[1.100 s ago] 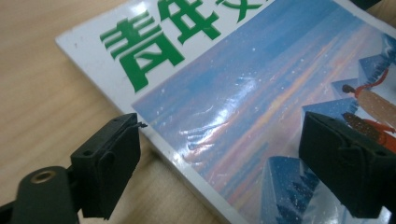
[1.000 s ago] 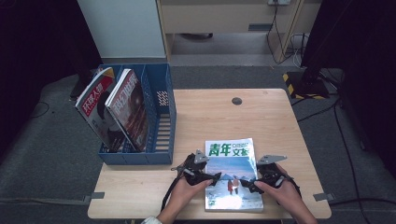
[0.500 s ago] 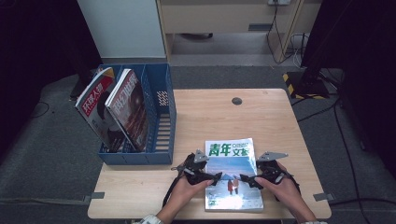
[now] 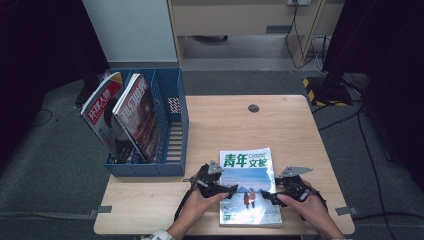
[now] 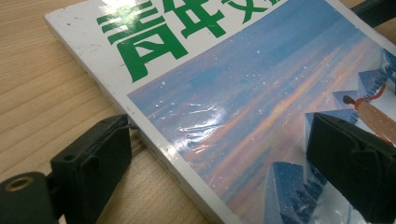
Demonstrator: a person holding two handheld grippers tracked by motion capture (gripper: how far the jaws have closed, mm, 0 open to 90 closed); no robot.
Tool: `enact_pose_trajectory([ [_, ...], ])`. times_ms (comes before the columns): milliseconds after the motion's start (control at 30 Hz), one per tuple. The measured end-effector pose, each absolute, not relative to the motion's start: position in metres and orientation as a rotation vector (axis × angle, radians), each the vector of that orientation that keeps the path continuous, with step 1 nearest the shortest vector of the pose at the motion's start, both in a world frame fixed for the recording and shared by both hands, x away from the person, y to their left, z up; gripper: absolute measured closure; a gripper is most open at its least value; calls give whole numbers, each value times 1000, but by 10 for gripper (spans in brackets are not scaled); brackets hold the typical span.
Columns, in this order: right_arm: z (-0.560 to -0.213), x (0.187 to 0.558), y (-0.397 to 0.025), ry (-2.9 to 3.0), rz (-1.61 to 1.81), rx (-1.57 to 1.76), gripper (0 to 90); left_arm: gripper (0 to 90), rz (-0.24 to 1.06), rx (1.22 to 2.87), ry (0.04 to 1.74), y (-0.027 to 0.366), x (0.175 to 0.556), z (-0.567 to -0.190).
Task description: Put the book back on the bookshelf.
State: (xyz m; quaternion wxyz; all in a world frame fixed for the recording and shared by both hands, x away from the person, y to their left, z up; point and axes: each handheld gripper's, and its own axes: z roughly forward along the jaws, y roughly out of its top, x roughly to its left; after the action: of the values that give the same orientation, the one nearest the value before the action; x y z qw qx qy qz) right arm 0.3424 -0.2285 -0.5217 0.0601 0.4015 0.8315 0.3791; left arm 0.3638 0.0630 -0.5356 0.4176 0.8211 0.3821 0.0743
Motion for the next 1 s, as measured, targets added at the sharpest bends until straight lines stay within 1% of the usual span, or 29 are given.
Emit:
enact_pose_trajectory([
  [100, -521, 343, -229, 2520, 1152, 1205, 209, 57, 186, 2061, 956, 63, 364, -536],
  [233, -515, 339, -230, 2485, 1194, 1187, 255, 56, 185, 2061, 955, 63, 364, -536],
  [367, -513, 336, -229, 2499, 1214, 1156, 258, 56, 185, 2061, 955, 63, 364, -536],
  [467, -513, 338, -225, 2498, 1266, 1152, 279, 56, 185, 2062, 955, 63, 364, -536],
  [533, -515, 341, -222, 2508, 1254, 1131, 257, 56, 185, 2062, 955, 63, 364, -536],
  [700, -513, 343, -222, 2489, 1231, 1167, 247, 55, 185, 2062, 954, 63, 364, -536],
  [800, -513, 347, -221, 2474, 1240, 1183, 226, 55, 185, 2062, 954, 63, 364, -536],
  [1000, -512, 353, -215, 2450, 1236, 1110, 200, 54, 185, 2064, 952, 63, 365, -536],
])
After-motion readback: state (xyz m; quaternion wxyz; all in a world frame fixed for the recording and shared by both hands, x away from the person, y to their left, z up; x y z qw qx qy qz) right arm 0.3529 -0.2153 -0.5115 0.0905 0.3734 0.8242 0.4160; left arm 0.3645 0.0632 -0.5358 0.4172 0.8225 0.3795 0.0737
